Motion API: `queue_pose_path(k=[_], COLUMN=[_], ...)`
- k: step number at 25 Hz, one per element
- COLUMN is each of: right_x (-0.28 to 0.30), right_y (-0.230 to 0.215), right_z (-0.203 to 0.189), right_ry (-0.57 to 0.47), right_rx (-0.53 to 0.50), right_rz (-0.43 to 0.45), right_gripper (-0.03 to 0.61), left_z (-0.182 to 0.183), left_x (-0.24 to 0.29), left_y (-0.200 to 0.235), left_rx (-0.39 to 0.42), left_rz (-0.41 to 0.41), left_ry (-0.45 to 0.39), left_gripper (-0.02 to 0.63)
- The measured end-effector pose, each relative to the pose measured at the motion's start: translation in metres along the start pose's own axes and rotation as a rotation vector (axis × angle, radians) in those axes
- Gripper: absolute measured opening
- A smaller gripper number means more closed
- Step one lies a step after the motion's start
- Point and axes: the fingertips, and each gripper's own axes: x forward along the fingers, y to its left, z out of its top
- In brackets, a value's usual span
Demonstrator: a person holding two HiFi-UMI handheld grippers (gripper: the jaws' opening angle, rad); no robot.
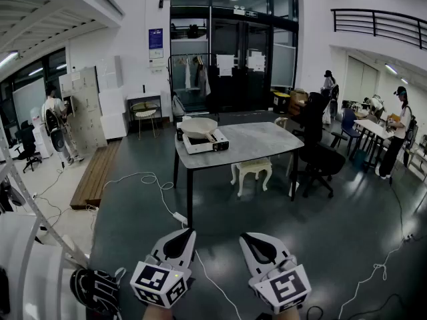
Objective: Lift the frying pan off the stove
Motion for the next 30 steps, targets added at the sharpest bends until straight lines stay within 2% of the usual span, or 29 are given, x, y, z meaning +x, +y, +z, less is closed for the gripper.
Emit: queue_pose_path(k=[4, 13, 22, 30], right_x=[-0.005, -0.012, 0.032, 0.120], right_y=[-0.009, -0.039, -0.066, -0.111], right_z=[-0.010, -0.026, -0.042, -0.050], right_ry=[0.023, 0.034, 0.026, 0.016], right_rx=[-0.008, 0.046, 0.069, 0.071], right_rz=[0.024, 0.054, 0.057, 0.043], right_gripper=[0.025, 0.025, 0.025, 0.025], left_z=[-0.008, -0.018, -0.031, -0.032], left_x=[0.010, 0.028, 0.073, 0.151], left_y=[-0.011, -0.025, -0.002, 0.065], left_rx=[-0.019, -0.022, -0.039, -0.056], left_rz=[0.016, 0.051, 0.046, 0.027], left_ry=[-0.009, -0.003, 0.003, -0.017], left_gripper=[0.011, 0.011, 0.011, 0.011])
